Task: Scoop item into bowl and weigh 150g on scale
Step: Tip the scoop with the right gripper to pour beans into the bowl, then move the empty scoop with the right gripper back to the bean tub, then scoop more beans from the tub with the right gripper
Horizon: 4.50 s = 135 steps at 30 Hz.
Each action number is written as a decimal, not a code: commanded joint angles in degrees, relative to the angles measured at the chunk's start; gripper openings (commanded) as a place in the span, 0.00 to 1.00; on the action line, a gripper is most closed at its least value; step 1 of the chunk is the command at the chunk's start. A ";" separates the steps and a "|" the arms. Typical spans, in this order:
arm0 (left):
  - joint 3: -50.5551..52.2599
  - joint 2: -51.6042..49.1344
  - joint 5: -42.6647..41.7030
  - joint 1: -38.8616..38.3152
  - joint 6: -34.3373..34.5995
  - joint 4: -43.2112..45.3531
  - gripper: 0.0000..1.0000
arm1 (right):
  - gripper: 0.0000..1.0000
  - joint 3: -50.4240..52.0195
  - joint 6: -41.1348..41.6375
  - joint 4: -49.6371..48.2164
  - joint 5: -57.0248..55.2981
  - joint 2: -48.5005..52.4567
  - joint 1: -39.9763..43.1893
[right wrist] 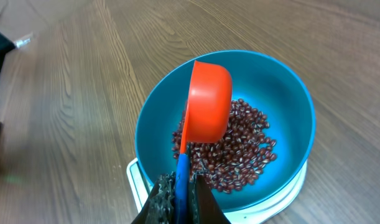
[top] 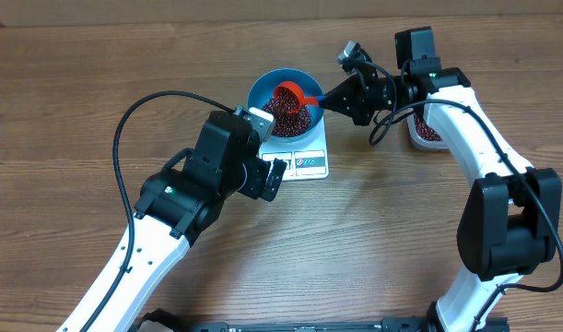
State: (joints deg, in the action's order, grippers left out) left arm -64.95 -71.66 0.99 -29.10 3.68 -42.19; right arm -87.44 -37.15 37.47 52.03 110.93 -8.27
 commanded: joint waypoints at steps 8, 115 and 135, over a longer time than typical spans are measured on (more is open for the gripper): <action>0.44 -0.24 -0.81 0.22 -0.26 0.02 1.00 | 0.04 -1.84 -18.21 -0.35 0.02 -2.67 0.07; 0.44 -0.24 -0.81 0.22 -0.26 0.02 1.00 | 0.04 19.15 4.33 9.90 -60.02 -17.42 12.81; 0.44 -0.24 -0.81 0.22 -0.26 0.02 1.00 | 0.04 19.15 21.40 9.11 -38.60 -17.42 13.09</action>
State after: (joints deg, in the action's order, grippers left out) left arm -64.95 -71.66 0.99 -29.10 3.68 -42.19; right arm -68.77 -17.76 46.68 6.31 92.88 4.67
